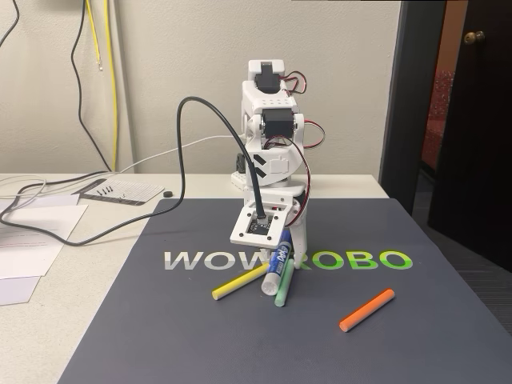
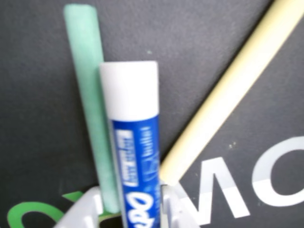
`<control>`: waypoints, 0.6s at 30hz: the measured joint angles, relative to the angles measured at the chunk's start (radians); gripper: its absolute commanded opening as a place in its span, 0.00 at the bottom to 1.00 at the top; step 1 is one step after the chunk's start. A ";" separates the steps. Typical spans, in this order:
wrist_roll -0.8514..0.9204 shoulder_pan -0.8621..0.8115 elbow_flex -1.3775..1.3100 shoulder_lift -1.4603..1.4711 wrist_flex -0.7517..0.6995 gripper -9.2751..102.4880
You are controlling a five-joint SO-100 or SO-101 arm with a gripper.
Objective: Pick up the blue marker.
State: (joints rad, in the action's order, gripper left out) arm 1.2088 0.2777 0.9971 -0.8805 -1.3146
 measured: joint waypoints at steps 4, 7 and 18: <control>-0.014 0.003 0.000 0.000 0.002 0.18; -0.017 0.003 0.000 0.000 0.002 0.18; -0.049 0.009 -0.006 -0.005 -0.029 0.18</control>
State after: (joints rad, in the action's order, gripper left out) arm 1.1597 0.2869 0.9910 -0.8851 -1.3438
